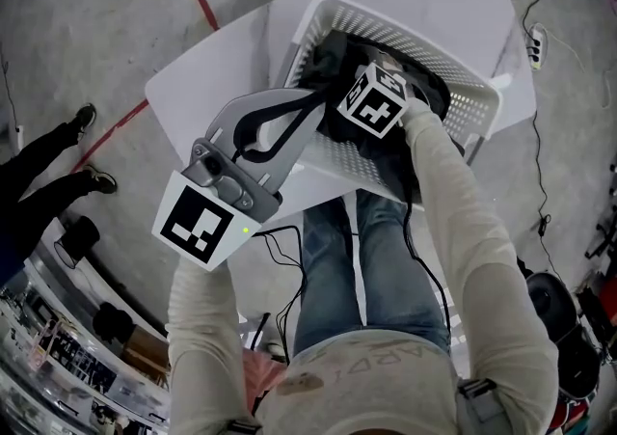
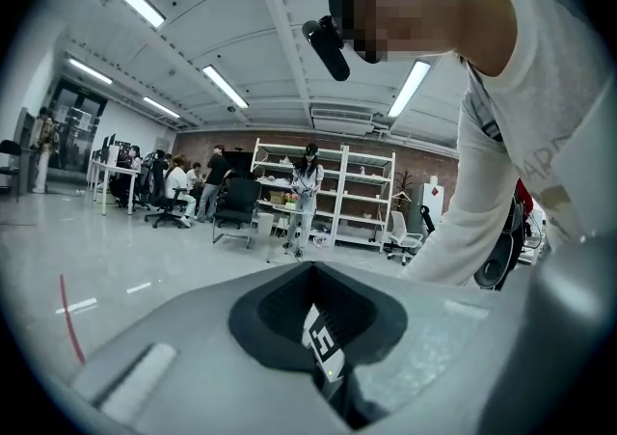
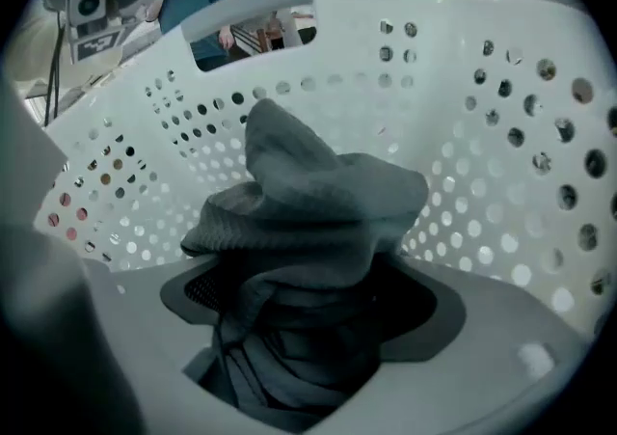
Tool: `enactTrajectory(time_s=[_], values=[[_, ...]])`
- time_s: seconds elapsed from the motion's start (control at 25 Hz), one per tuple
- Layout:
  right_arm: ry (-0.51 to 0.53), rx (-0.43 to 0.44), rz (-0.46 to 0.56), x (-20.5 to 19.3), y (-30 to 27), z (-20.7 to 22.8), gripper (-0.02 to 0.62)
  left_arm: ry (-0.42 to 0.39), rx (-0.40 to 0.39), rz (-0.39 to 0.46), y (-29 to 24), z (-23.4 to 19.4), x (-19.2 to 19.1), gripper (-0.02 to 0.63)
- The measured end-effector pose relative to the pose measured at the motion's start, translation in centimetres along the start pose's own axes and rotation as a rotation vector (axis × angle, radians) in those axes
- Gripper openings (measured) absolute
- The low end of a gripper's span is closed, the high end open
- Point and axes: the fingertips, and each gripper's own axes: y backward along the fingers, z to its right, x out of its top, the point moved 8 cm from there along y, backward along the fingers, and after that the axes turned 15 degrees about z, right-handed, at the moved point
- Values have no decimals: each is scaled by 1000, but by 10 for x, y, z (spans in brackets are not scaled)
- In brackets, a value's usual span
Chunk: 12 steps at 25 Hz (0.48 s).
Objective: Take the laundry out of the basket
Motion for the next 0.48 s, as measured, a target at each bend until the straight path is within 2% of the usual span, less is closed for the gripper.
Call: enactTrajectory(time_s=[0.2, 0.36, 0.48], values=[[53, 32, -114, -16, -29, -3, 474, 4, 7, 0, 2, -10, -3, 0], [82, 10, -163, -18, -39, -4, 492, 8, 13, -8, 6, -14, -6, 0], [103, 9, -201, -14, -42, -6, 446, 13, 31, -5, 9, -17, -9, 0]])
